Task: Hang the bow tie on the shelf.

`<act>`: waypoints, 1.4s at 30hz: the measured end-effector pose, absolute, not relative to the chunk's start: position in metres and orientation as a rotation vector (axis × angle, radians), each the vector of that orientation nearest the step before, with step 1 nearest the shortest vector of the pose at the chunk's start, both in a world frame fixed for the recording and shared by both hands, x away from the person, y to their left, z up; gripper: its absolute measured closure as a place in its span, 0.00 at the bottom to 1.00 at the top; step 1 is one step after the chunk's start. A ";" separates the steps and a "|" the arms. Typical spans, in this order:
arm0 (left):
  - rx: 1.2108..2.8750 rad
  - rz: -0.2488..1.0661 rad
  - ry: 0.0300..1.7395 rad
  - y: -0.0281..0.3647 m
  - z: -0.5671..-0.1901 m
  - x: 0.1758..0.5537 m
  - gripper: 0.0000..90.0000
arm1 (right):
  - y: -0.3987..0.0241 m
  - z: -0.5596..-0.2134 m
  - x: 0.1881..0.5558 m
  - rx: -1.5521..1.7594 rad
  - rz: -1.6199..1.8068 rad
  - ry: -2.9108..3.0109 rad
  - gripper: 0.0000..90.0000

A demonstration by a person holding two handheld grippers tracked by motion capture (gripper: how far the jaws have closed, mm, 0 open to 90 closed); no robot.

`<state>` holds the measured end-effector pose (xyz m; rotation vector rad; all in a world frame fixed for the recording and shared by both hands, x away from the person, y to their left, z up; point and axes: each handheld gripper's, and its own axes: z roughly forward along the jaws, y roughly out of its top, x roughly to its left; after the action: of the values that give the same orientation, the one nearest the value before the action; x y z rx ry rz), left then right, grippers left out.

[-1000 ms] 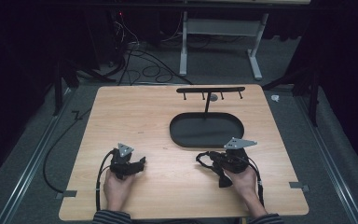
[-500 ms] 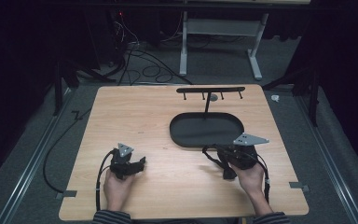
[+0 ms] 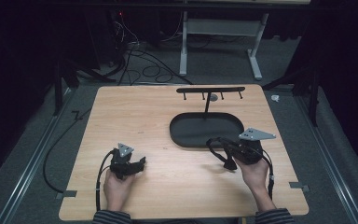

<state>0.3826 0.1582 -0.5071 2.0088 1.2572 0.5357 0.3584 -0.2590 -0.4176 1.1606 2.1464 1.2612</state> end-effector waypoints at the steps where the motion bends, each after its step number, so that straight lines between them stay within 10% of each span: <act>1: 2.010 0.534 1.258 0.158 -0.507 0.383 0.31 | -0.259 -0.417 0.359 1.159 1.258 2.147 0.97; 42: 2.009 0.536 1.257 0.158 -0.507 0.383 0.31 | -0.280 -0.372 0.397 1.189 1.282 2.031 0.97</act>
<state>0.3827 0.1582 -0.5071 2.0092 1.2567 0.5361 0.3973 -0.2800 -0.3716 1.1887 2.0310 1.2820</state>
